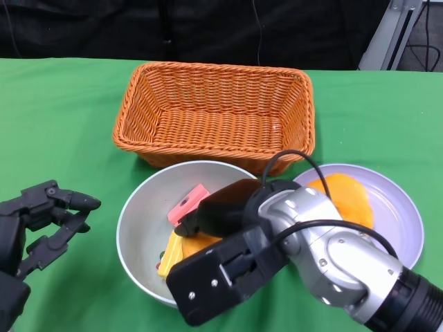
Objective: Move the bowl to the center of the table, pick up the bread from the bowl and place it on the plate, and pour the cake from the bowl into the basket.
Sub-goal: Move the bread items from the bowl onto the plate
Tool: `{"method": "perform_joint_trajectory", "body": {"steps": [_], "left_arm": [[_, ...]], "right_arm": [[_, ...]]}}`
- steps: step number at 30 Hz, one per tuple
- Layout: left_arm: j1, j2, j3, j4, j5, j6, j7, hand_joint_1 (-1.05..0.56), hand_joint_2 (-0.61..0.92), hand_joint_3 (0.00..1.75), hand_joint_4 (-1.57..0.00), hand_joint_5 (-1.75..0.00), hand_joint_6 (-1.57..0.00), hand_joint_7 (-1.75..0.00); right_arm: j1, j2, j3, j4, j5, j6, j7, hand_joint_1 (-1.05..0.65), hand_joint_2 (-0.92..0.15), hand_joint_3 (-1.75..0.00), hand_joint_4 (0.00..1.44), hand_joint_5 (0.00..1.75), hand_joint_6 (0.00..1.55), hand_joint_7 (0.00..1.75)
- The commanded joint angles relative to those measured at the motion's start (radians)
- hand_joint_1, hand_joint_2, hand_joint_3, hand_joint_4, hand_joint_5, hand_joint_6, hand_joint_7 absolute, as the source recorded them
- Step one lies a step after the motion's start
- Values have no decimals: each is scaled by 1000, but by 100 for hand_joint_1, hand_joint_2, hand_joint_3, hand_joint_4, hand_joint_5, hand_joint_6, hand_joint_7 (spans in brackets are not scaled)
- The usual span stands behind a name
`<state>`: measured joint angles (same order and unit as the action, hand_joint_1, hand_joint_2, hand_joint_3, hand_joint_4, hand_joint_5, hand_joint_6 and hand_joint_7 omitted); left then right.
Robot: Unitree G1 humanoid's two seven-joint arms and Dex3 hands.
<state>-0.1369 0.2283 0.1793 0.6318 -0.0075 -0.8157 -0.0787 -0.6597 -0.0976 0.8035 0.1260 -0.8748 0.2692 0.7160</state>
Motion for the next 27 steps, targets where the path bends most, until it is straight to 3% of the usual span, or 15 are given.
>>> {"method": "perform_joint_trajectory", "body": {"steps": [1,12,15,18,23,25,26,27], "left_arm": [[7,12,5,-1,-2,-7,3,-7,92,30,-83,-117,-90,-78],[13,11,5,-15,6,-5,12,-8,92,30,-84,-118,-91,-78],[14,11,6,-19,5,-5,11,-8,92,30,-85,-118,-91,-78],[14,10,6,-20,-8,-3,1,-8,92,30,-85,-118,-91,-78],[16,14,6,-23,4,0,10,-7,92,30,-84,-117,-91,-78],[14,14,7,-19,3,0,9,-7,92,30,-84,-117,-91,-78],[13,13,7,-16,3,0,10,-7,92,30,-84,-117,-91,-78],[12,13,7,-14,3,0,11,-7,92,30,-84,-117,-91,-78]], "right_arm": [[-7,8,31,56,-30,-13,-14,-98,-92,-20,11,0,40,1],[-20,27,110,124,-148,-37,-39,-93,-92,-18,14,2,42,1],[-20,37,136,136,-201,-16,-38,-80,-92,-13,18,4,41,0],[-8,39,137,148,-238,-22,-107,-63,-90,-5,29,9,43,1],[42,37,89,161,-218,-75,-327,-35,-88,-1,68,26,59,5],[57,37,72,170,-204,-104,-411,-29,-88,0,73,28,61,5],[66,38,60,175,-194,-120,-453,-22,-88,0,79,53,69,3],[73,40,51,179,-187,-132,-484,-19,-89,0,77,72,73,2]]}}
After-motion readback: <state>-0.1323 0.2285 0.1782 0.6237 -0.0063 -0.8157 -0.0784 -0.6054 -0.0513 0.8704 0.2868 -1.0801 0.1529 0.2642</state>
